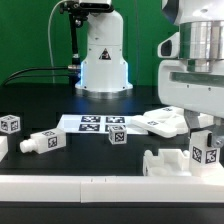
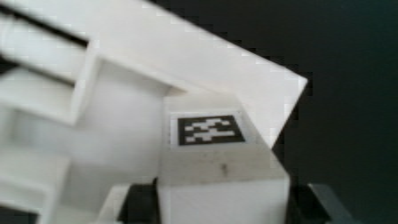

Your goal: Assemble chair

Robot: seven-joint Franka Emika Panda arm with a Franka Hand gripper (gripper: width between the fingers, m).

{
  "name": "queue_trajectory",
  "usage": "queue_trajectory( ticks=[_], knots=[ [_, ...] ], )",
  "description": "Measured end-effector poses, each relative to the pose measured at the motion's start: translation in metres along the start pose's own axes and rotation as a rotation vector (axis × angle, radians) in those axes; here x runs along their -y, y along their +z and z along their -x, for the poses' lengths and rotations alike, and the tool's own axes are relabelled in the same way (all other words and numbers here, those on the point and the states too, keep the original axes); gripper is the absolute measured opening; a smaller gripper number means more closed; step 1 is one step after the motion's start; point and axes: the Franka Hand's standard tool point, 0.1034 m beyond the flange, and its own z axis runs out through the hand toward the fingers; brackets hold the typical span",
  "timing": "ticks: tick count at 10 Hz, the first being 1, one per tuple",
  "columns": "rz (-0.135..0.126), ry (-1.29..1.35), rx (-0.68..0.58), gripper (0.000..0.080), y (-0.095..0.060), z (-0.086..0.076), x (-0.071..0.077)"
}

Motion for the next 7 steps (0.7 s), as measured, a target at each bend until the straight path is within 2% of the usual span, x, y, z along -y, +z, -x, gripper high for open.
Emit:
queue_trajectory(
  ticks=[1,3,4,5,7],
  knots=[
    [0.006,0.194,0.02,0.0289,-0.0004,0.0018,0.0],
    [0.002,0.356,0.031,0.0289,-0.0002,0.0028,-0.0001],
    [0.003,0.352,0.029,0.0365,0.0002,0.0025,-0.0003],
    [0.005,0.256,0.028,0.0365,0.0012,0.0028,-0.0013],
    [0.001,-0.009,0.031,0.0617,0.0029,0.0081,-0.0024]
  ],
)
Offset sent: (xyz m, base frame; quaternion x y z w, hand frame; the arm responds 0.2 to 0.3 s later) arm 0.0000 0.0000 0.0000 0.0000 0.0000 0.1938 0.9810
